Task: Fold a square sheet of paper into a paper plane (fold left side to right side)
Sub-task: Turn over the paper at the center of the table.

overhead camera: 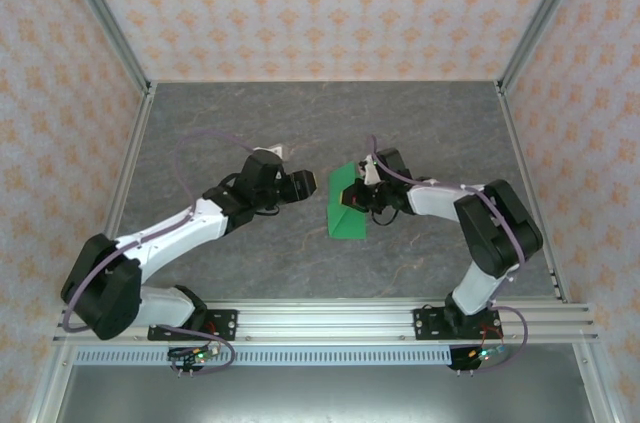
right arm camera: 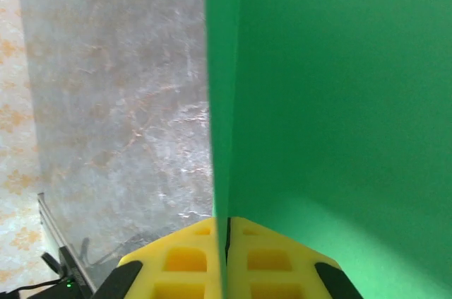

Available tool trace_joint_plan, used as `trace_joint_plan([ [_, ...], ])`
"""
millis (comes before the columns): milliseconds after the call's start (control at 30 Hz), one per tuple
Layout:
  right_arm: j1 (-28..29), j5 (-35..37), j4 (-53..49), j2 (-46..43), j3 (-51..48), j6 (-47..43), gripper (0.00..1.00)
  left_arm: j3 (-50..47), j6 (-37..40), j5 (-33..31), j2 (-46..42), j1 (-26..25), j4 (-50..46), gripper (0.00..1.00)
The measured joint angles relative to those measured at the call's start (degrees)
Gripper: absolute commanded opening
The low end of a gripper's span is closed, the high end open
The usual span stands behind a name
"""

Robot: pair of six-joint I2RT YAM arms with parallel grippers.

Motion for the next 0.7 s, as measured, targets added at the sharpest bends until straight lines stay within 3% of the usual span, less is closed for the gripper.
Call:
trace_joint_plan([
  [233,-9.6,-6.0,5.2,-14.2,0.0,3.9,0.01,1.4,-0.3,2.2,-7.6,0.0,-0.5,0.94],
  [500,-10.1,-12.7,15.6,-24.5,5.9,12.9,0.02,7.6,-4.6,13.7,-8.0,0.0,9.7,0.94],
  [700,-7.2,-15.1,20.8,-26.4,8.5,19.5,0.02,9.5,-10.5,21.4,-4.0,0.0,21.1,0.86],
])
